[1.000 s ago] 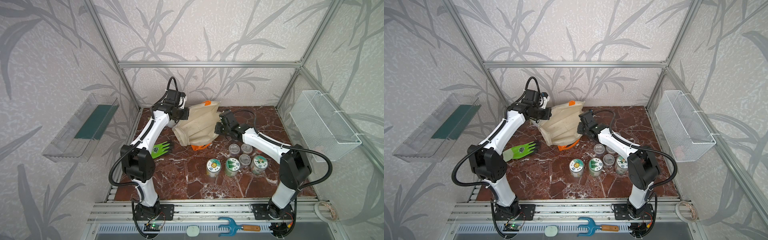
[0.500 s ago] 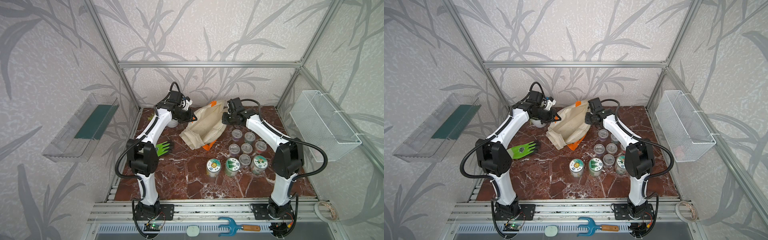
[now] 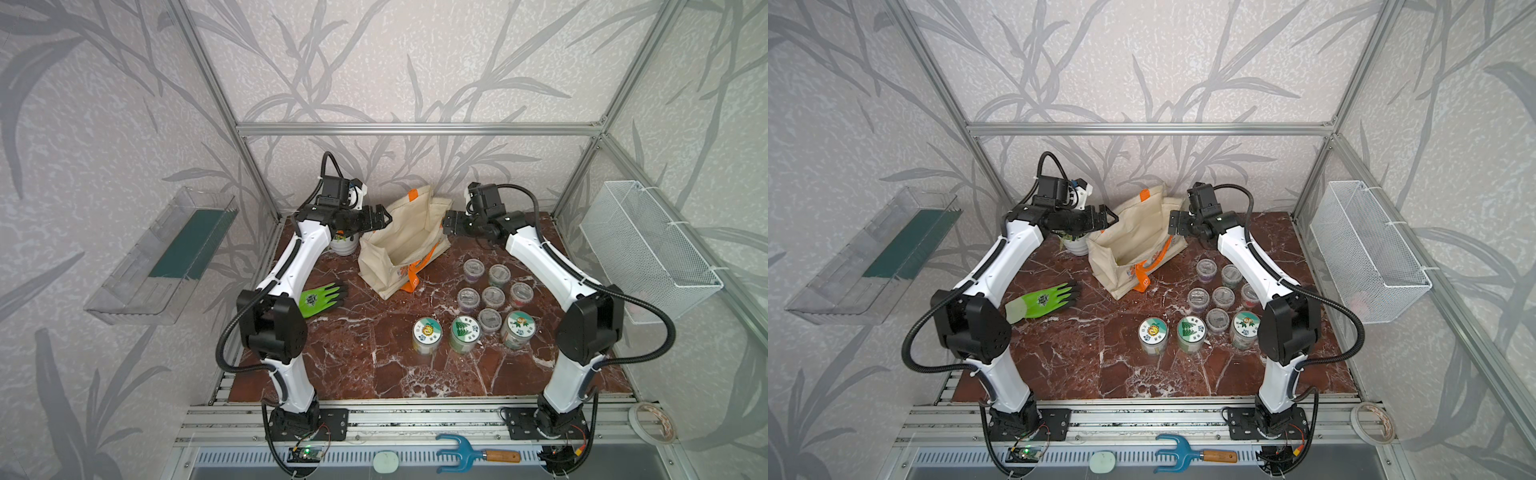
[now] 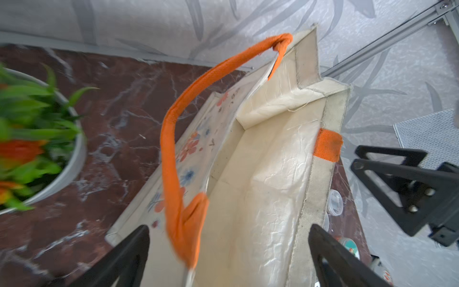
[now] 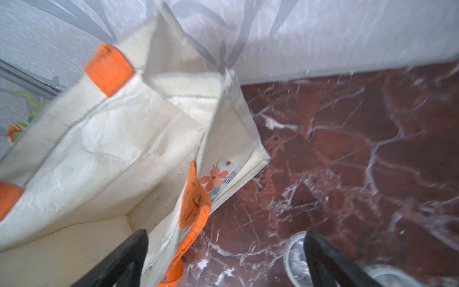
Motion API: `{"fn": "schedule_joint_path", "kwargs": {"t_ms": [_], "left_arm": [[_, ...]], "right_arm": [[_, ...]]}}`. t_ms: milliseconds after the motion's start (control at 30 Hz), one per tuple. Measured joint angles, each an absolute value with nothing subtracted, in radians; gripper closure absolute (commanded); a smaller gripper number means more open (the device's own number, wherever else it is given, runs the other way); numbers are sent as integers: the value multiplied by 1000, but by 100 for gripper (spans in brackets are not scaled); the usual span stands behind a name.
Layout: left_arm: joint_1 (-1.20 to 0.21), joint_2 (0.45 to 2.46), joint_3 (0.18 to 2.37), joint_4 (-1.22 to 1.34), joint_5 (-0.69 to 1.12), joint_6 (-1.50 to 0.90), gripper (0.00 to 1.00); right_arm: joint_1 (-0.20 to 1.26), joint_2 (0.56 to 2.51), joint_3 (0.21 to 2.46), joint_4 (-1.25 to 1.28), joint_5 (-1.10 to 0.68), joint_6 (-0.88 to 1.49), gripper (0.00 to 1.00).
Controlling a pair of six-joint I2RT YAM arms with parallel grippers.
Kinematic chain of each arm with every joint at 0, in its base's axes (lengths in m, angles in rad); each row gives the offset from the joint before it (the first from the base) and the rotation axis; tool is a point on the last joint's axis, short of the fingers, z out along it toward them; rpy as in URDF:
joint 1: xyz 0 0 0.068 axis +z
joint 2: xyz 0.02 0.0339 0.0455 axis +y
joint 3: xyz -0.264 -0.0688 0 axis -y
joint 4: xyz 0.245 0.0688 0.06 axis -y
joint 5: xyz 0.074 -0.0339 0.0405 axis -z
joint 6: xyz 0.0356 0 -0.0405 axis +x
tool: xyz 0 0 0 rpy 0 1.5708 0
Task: Take out the seed jars from the canvas bag
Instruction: Adjust the canvas bag at the center of the board.
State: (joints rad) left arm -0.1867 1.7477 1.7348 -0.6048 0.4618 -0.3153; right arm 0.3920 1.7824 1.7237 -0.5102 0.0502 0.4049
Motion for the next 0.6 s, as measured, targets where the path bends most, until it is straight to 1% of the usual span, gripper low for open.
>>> {"fn": "schedule_joint_path", "kwargs": {"t_ms": [100, 167, 267, 333, 433, 533, 600], "left_arm": [[-187, 1559, 1557, -472, 353, -305, 1], [-187, 1395, 1386, -346, 268, -287, 1], [-188, 1177, 1129, -188, 135, -242, 1], [-188, 1065, 964, -96, 35, -219, 1], [-187, 939, 692, 52, -110, -193, 1], [-181, 879, 455, 164, -221, -172, 0], [-173, 879, 352, 225, -269, -163, 0]], "right_arm": [[378, 1584, 1537, -395, 124, 352, 1], [365, 1424, 1388, -323, 200, 302, 1], [339, 1257, 1214, -237, 295, 245, 1], [325, 1174, 1071, -156, 344, 209, 1], [310, 1102, 815, -8, 406, 138, 1], [308, 1124, 609, 114, 453, 62, 1], [306, 1158, 508, 220, 472, 17, 1]]}}
